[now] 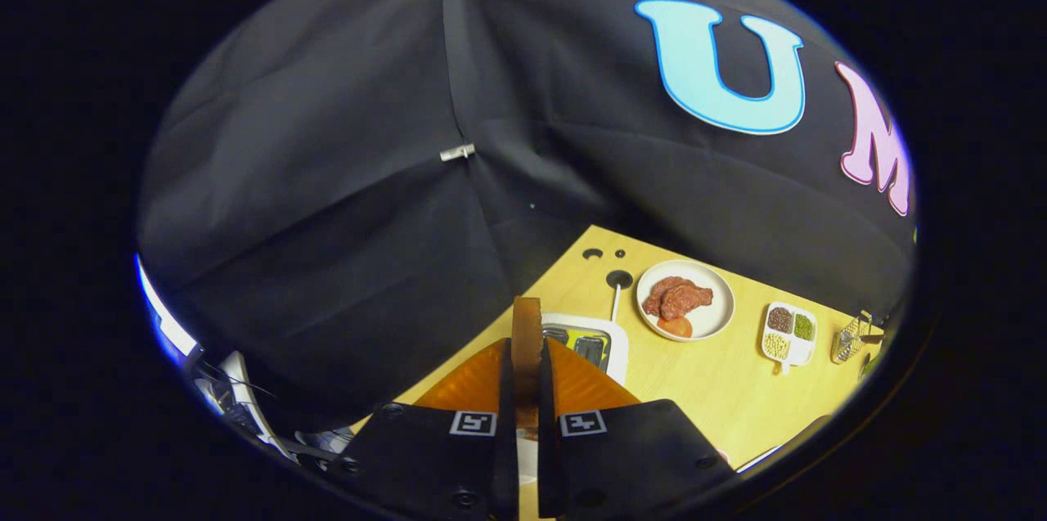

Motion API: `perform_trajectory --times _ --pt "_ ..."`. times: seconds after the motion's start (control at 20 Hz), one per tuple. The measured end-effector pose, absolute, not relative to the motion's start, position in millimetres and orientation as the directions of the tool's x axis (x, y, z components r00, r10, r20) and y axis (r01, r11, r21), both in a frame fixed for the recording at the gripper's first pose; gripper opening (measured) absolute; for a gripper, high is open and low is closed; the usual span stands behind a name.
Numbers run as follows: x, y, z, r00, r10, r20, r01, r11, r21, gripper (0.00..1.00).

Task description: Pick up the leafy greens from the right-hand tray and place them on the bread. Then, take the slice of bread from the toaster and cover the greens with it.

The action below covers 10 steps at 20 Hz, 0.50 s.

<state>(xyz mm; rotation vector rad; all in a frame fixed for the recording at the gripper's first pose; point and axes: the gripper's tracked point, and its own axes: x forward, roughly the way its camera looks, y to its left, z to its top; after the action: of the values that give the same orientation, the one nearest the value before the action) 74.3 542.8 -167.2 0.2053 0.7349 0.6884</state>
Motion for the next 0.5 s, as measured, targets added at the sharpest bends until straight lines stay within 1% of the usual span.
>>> perform_trajectory --times 0.1,0.25,0.35,0.5 --pt "74 518 -147 0.561 0.65 -0.513 -0.487 0.76 0.431 0.13" --pt "70 466 -131 0.606 0.629 -0.487 -0.437 0.775 0.457 0.14" --pt "62 426 -131 0.641 0.592 -0.489 -0.383 0.798 0.465 0.13" --pt "52 369 -149 0.683 0.515 -0.518 -0.288 0.842 0.457 0.13"
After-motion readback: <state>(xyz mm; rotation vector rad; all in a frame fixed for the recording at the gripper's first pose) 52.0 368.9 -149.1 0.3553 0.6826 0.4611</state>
